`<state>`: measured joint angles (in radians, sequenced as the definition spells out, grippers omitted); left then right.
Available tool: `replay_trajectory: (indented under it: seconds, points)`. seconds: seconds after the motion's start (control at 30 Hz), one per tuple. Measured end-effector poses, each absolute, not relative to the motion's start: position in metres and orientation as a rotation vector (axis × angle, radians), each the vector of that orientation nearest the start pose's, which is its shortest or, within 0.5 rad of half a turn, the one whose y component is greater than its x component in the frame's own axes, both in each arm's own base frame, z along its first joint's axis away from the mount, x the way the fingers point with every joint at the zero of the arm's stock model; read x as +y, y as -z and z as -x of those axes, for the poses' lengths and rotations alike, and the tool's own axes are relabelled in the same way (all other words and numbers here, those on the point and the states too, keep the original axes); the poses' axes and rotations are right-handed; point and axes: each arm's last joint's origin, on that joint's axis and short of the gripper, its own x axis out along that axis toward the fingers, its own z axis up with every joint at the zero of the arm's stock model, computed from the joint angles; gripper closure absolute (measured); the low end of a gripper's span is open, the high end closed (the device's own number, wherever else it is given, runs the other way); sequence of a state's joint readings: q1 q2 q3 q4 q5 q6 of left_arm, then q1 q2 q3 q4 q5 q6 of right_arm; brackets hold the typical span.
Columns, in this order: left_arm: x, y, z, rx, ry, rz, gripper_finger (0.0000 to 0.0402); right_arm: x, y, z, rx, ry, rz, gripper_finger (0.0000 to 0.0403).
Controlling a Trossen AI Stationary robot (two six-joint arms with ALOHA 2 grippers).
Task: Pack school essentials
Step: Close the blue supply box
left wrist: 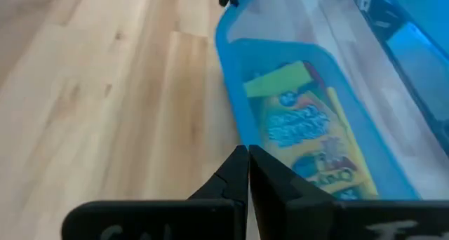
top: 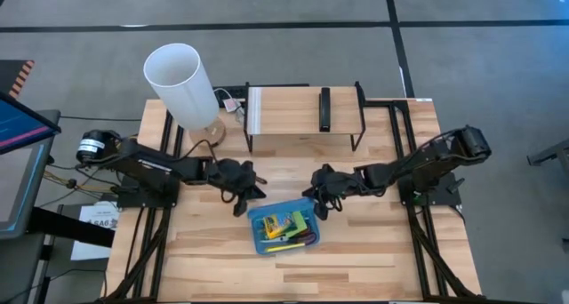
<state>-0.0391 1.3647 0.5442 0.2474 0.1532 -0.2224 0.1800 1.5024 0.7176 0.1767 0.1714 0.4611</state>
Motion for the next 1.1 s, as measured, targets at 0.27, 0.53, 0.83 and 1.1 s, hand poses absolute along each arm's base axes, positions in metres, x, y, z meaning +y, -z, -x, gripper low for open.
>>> replay_trajectory:
  seconds: [0.27,0.53,0.83,1.1]
  points:
    - [-0.041,-0.174,-0.256,0.57,0.162,0.289,0.0401,0.075,-0.19,-0.293,0.572,0.031,-0.337,0.0396]
    - [-0.087,-0.177,-0.25,0.496,0.161,0.27,0.0402,0.103,-0.178,-0.297,0.547,-0.048,-0.363,0.0396]
    - [-0.126,-0.156,-0.247,0.497,0.15,0.297,0.0402,0.124,-0.144,-0.305,0.572,-0.093,-0.37,0.0396]
    - [-0.134,-0.128,-0.252,0.574,0.155,0.332,0.0401,0.13,-0.139,-0.305,0.584,-0.124,-0.39,0.0394]
